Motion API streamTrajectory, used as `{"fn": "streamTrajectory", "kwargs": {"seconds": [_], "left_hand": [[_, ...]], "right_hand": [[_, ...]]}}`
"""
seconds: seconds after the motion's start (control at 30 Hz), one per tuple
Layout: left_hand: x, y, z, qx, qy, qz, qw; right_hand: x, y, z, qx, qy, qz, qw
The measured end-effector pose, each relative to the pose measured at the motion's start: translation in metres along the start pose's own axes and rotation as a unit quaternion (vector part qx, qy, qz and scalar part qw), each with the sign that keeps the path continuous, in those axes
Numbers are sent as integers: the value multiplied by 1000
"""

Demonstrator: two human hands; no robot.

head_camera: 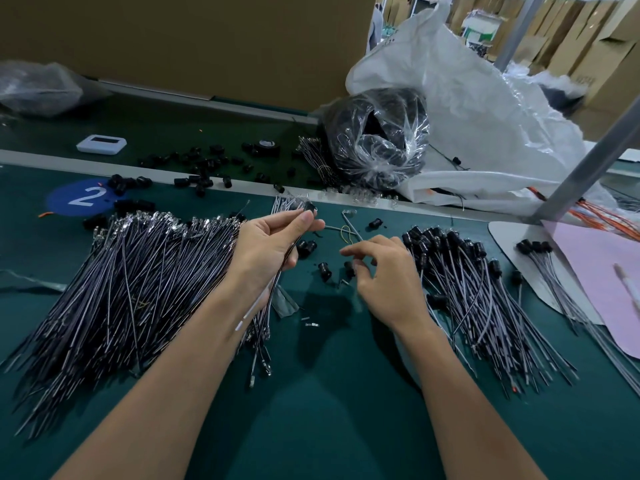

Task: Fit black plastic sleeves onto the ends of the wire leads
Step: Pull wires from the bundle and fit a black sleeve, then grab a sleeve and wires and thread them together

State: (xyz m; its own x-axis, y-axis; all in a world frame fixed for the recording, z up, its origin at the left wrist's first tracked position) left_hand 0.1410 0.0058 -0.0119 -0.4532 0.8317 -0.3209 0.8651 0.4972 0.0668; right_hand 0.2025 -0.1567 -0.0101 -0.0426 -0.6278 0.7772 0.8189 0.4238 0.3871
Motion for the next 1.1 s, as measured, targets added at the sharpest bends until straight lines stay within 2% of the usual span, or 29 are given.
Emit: {"fn": "streamTrajectory", "kwargs": {"seconds": [0.3,0.37,0.53,0.77,0.83,0.9,0.97,1.1], "left_hand": [[-3,0,9,-13,30,-14,999],[-3,1,11,-12,39,-19,999],[-3,2,16,-7,83,2,996],[-1,2,16,-11,80,8,997],[-2,2,15,-14,77,10,997],[-2,2,15,-13,67,5,998],[-2,2,15,-11,53,-1,999],[-4,0,14,-17,42,3,999]], "right_hand": [[9,17,-14,-99,15,-52,994],[8,37,-15,-102,2,-40,994],[-15,99,-19,-113,-53,51,991],[-36,118,-28,-120,-131,42,983],[-28,114,-21,-103,-81,27,991],[-17,101,-9,-81,62,23,994],[-5,81,3,-55,180,38,981],[1,40,12,-24,219,68,973]]}}
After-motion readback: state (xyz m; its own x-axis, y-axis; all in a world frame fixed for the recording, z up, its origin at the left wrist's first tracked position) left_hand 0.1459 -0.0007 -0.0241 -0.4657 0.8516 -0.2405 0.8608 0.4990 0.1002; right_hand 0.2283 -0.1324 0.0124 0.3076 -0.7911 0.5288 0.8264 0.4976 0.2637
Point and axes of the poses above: each hand's wrist, its own y-axis towards the middle knuckle, its own x-axis out of the back of the hand, z = x × y, the point moved 4 cm from there along y, towards the middle knuckle, and after that the axes turned 4 degrees about -x, right-handed, at the moved point
